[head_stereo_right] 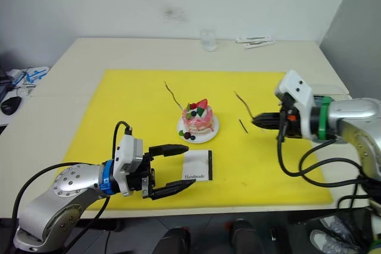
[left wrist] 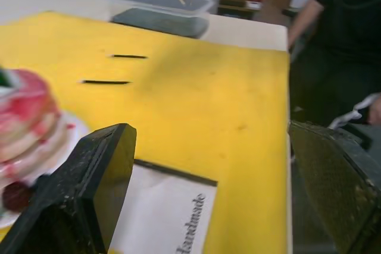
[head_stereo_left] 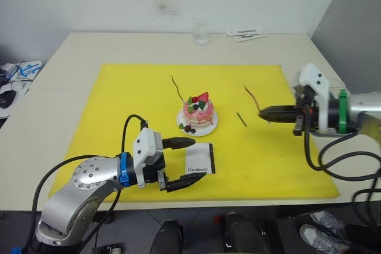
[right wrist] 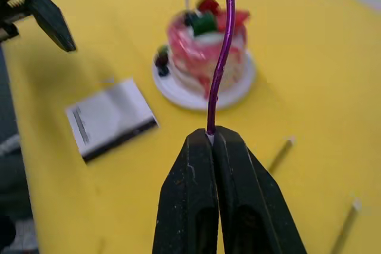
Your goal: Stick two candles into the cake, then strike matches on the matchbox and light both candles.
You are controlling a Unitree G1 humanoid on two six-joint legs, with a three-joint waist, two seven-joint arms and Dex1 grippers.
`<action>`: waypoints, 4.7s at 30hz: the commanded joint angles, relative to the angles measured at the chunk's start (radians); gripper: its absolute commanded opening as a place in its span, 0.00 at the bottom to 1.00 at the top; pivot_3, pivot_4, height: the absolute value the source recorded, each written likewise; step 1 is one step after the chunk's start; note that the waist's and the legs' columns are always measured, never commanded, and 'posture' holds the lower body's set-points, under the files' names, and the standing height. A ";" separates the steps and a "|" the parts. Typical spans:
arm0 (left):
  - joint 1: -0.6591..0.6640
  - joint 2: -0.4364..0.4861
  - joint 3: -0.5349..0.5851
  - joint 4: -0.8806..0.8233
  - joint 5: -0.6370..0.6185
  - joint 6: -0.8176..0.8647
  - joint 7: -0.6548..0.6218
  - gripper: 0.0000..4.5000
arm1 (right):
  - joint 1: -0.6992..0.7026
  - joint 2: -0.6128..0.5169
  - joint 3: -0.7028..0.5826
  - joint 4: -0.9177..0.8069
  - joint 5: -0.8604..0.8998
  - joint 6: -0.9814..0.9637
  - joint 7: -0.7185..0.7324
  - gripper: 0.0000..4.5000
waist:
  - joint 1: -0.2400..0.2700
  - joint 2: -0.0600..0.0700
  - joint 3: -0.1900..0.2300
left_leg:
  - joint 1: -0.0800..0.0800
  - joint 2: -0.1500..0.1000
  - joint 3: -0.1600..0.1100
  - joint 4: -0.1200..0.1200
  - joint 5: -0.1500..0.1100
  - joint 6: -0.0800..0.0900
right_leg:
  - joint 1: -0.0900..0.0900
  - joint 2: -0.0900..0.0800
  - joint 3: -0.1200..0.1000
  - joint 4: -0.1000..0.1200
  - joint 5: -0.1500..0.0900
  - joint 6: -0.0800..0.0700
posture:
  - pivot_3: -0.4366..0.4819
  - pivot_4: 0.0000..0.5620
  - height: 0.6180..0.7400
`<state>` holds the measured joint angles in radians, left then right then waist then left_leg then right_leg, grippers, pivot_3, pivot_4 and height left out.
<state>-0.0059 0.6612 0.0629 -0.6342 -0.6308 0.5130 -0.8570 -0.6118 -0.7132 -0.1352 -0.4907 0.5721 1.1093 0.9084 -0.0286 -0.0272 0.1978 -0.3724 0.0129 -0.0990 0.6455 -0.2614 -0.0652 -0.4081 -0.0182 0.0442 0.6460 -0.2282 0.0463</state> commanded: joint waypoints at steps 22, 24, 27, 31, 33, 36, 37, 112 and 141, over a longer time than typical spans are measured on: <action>-0.128 -0.056 0.083 0.024 -0.068 0.030 0.172 1.00 | 0.161 0.629 0.217 0.378 -0.298 -0.974 -0.358 0.02 | -0.004 0.002 0.001 | -0.001 0.000 -0.001 -0.002 0.000 0.000 | -0.003 0.000 0.000 0.002 0.002 0.001 | 0.48 0.27 1.00; -0.123 -0.062 0.091 0.027 -0.063 0.020 0.183 1.00 | 0.176 0.632 0.220 0.397 -0.308 -1.005 -0.361 0.02 | -0.004 0.002 0.001 | -0.002 0.000 -0.001 -0.002 0.000 0.000 | -0.003 0.000 0.000 0.002 0.002 0.001 | 0.48 0.27 1.00; -0.117 -0.077 0.102 0.022 -0.072 0.013 0.196 1.00 | 0.186 0.635 0.224 0.417 -0.316 -1.035 -0.363 0.02 | -0.004 0.002 0.001 | -0.002 0.000 -0.001 -0.002 0.000 0.000 | -0.003 0.000 0.000 0.002 0.002 0.001 | 0.48 0.27 1.00; -0.108 -0.093 0.122 -0.001 -0.079 -0.008 0.209 1.00 | 0.183 0.646 0.229 0.446 -0.326 -1.067 -0.373 0.02 | -0.004 0.002 0.001 | -0.002 0.000 -0.001 -0.002 0.000 0.000 | -0.003 0.000 0.000 0.002 0.002 0.001 | 0.48 0.27 1.00; -0.096 -0.088 0.129 -0.010 -0.080 -0.011 0.205 1.00 | 0.176 0.654 0.231 0.464 -0.327 -1.079 -0.379 0.02 | -0.005 0.002 0.001 | -0.001 0.000 -0.001 -0.002 0.000 0.000 | -0.003 0.000 0.000 0.002 0.002 0.001 | 0.48 0.27 1.00; -0.081 -0.077 0.135 -0.013 -0.081 -0.015 0.196 1.00 | 0.164 0.664 0.235 0.497 -0.332 -1.100 -0.386 0.02 | -0.005 0.002 0.001 | -0.001 0.000 -0.001 -0.002 0.000 0.000 | -0.003 0.000 0.000 0.002 0.002 0.001 | 0.48 0.27 1.00; -0.079 -0.073 0.135 -0.014 -0.081 -0.016 0.193 1.00 | 0.160 0.667 0.236 0.511 -0.337 -1.110 -0.389 0.02 | -0.004 0.002 0.001 | -0.002 0.000 -0.001 -0.002 0.000 0.000 | -0.003 0.000 0.000 0.002 0.002 0.001 | 0.48 0.27 1.00; -0.114 -0.033 0.053 -0.020 -0.021 -0.039 0.153 1.00 | 0.231 0.661 0.265 0.508 -0.376 -1.140 -0.430 0.62 | -0.006 0.002 0.001 | 0.000 0.000 -0.001 -0.003 0.000 0.000 | -0.003 0.000 0.000 0.002 0.000 -0.002 | 0.48 0.27 1.00; -0.016 0.170 0.189 0.066 -0.453 0.371 0.097 1.00 | 0.475 0.075 0.121 -0.103 -0.107 -0.701 -0.133 0.62 | -0.011 0.003 0.002 | -0.002 0.001 -0.001 -0.003 0.000 0.000 | -0.004 0.000 -0.001 0.001 -0.003 -0.006 | 0.48 0.27 1.00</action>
<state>-0.0207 0.8013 0.1935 -0.5889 -0.9498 0.7850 -0.7719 -0.1356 -0.6117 0.0205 -0.5347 0.4240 0.3856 0.7425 -0.0401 -0.0246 0.1994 -0.3743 0.0135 -0.1013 0.6430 -0.2615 -0.0651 -0.4119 -0.0180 0.0428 0.6476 -0.2312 0.0403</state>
